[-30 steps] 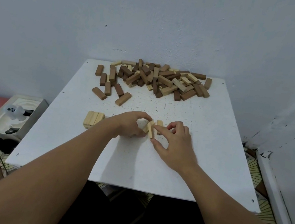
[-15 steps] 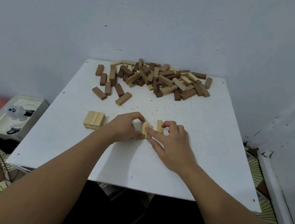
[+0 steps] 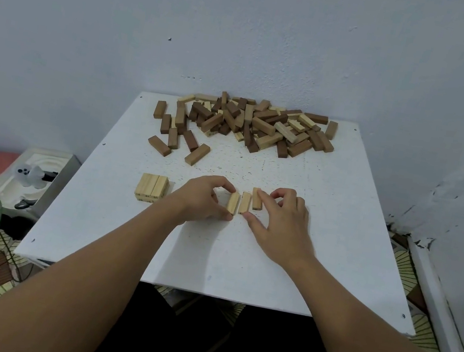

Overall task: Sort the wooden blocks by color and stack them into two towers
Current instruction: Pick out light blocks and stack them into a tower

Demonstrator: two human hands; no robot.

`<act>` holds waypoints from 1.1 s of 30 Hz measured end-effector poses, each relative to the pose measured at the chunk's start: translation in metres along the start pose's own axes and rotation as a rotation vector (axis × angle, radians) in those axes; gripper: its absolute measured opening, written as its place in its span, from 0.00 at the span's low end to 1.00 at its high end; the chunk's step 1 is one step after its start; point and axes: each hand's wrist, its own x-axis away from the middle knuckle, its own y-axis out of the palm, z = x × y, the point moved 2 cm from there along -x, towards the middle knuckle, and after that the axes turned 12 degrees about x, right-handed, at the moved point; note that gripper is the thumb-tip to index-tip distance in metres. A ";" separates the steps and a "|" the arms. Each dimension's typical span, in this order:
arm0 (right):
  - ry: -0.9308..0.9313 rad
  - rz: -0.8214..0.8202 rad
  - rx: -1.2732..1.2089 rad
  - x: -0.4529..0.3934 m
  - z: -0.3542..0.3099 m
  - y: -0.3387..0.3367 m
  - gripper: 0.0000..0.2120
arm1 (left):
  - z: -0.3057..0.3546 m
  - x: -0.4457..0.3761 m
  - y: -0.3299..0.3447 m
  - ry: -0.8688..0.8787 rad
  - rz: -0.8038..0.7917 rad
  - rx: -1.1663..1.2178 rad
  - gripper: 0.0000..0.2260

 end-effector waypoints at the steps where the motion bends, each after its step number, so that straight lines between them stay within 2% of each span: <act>1: -0.005 -0.014 -0.005 -0.001 0.000 0.000 0.28 | 0.001 -0.001 0.001 0.006 -0.004 -0.010 0.22; 9: 0.002 -0.033 -0.095 -0.001 0.001 -0.002 0.27 | 0.008 -0.006 0.005 0.027 -0.030 -0.072 0.31; 15: 0.027 -0.006 -0.205 -0.001 0.004 -0.001 0.23 | 0.006 -0.009 0.007 0.035 -0.045 -0.071 0.29; 21: 0.065 -0.012 -0.258 -0.002 0.005 -0.004 0.24 | 0.002 -0.010 0.009 0.040 -0.017 -0.045 0.27; 26: 0.064 -0.077 -0.168 -0.004 0.006 -0.004 0.33 | -0.004 -0.011 0.008 0.046 0.008 -0.012 0.32; 29: 0.053 -0.102 -0.132 -0.006 0.006 -0.003 0.31 | -0.008 -0.011 0.007 0.036 0.022 0.010 0.35; 33: 0.054 -0.135 -0.122 -0.007 0.006 -0.004 0.29 | -0.010 -0.013 0.006 0.023 0.008 0.044 0.30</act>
